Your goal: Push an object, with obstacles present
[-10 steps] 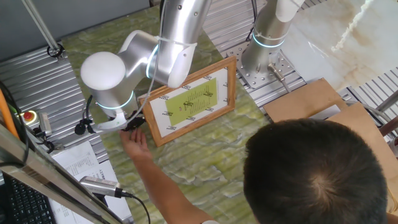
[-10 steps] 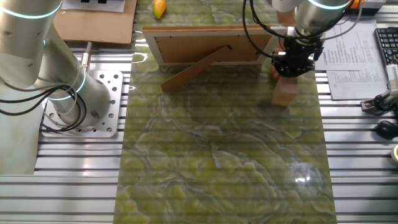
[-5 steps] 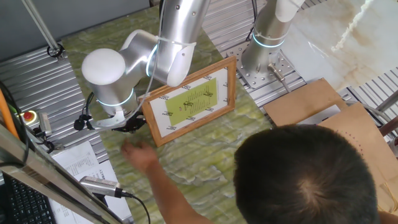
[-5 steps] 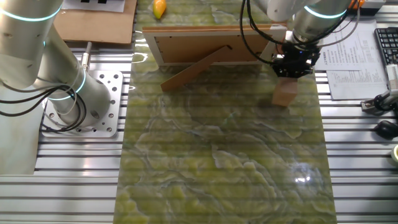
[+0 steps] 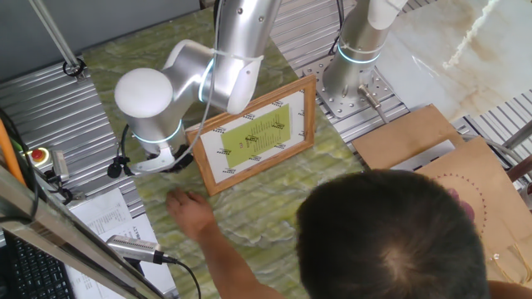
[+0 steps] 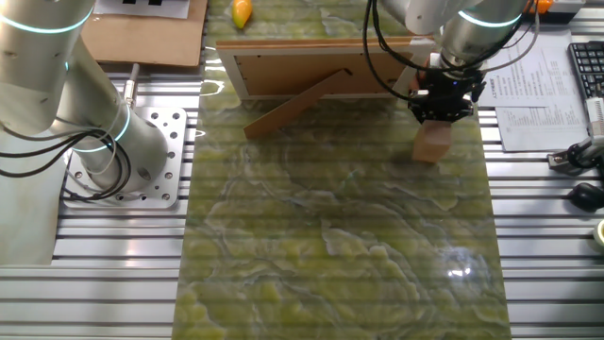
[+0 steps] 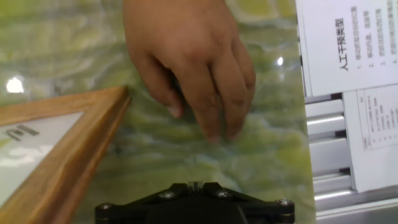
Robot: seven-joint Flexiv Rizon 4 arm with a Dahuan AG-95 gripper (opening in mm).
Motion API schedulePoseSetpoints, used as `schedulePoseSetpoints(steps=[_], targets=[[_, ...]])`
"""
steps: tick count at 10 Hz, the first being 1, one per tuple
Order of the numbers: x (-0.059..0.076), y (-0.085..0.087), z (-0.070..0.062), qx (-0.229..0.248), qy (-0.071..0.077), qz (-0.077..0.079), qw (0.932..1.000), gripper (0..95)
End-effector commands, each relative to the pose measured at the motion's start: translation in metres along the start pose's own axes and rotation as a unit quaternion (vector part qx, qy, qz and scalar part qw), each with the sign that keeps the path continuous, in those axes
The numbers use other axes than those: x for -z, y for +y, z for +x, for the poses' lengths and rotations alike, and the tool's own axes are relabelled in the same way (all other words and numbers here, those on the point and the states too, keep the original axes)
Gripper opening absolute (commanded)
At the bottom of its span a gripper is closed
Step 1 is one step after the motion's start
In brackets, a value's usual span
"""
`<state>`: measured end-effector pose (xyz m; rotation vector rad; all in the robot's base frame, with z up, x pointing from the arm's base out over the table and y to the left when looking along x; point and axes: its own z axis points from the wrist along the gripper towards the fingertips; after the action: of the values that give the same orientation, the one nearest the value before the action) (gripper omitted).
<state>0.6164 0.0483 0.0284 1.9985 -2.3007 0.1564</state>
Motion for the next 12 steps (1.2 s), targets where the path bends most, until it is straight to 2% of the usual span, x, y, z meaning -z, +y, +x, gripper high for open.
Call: schedulePoseSetpoints(steps=[1, 5, 9, 12], targets=[[0.003, 0.001, 0.006, 0.004, 0.001, 0.0, 1.0, 0.0], [0.008, 0.003, 0.017, 0.014, 0.007, 0.001, 0.9999, 0.0], [0.01, 0.007, 0.026, 0.006, 0.002, 0.004, 1.0, 0.0], [0.005, 0.014, 0.029, -0.005, -0.002, 0.009, 0.9999, 0.0]])
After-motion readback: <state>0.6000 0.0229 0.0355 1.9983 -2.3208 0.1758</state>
